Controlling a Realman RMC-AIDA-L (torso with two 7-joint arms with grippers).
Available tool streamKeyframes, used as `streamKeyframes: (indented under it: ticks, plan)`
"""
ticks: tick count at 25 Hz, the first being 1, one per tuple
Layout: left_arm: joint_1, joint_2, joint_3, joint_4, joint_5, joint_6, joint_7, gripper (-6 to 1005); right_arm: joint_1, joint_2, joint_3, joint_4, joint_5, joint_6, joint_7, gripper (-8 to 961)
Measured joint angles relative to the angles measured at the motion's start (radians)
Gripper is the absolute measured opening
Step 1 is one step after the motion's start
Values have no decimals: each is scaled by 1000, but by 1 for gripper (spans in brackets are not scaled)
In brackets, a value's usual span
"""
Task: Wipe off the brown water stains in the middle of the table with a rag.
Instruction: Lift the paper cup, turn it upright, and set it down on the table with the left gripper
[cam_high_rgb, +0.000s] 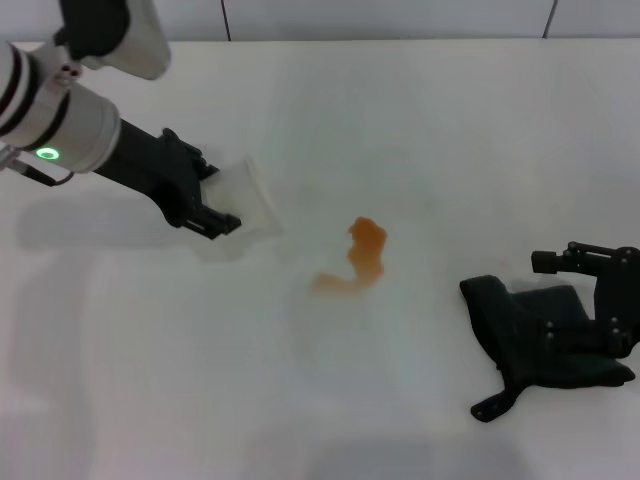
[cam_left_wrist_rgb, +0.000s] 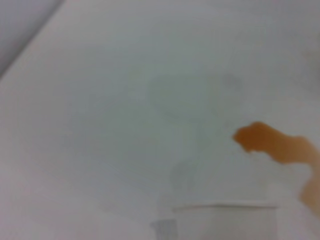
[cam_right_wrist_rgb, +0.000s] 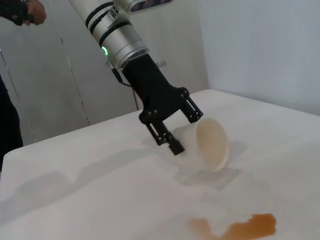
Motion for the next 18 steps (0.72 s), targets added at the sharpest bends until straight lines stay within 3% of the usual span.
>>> streamKeyframes:
  ticks: [6, 18]
  plan:
    - [67, -20, -55, 19, -67, -102, 19, 693, 0, 0, 8, -4, 0, 3, -8, 804]
    - [228, -25, -49, 26, -433, -232, 136, 693, 2, 0, 24, -10, 0, -3, -11, 802]
